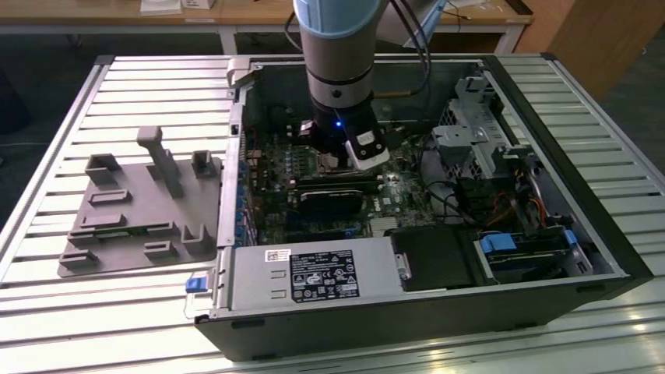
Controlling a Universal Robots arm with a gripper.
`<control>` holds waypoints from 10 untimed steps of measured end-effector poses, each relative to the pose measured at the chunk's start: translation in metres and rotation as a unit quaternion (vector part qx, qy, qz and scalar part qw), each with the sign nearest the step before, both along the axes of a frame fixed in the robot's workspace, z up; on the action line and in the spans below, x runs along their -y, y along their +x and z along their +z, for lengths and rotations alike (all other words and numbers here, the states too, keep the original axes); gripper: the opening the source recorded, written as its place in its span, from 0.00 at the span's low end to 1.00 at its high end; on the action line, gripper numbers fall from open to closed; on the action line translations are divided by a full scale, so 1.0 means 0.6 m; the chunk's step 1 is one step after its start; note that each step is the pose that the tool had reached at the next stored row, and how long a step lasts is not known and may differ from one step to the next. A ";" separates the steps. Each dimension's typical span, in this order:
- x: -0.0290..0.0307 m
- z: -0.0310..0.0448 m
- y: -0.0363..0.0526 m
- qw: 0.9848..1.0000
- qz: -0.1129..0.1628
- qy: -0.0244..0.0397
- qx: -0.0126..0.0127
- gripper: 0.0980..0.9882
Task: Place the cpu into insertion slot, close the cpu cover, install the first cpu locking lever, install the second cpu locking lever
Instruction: 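Install the second cpu locking lever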
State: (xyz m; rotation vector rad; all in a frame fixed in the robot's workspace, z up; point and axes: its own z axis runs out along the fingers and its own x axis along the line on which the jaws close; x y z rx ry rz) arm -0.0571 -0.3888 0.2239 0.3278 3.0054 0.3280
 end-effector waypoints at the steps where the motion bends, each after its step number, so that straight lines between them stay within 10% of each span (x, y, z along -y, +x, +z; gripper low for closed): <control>1: -0.0022 0.000 0.001 1.000 0.000 -0.001 0.000 0.00; 10: -0.0193 0.000 0.010 1.000 0.000 -0.014 -0.003 0.00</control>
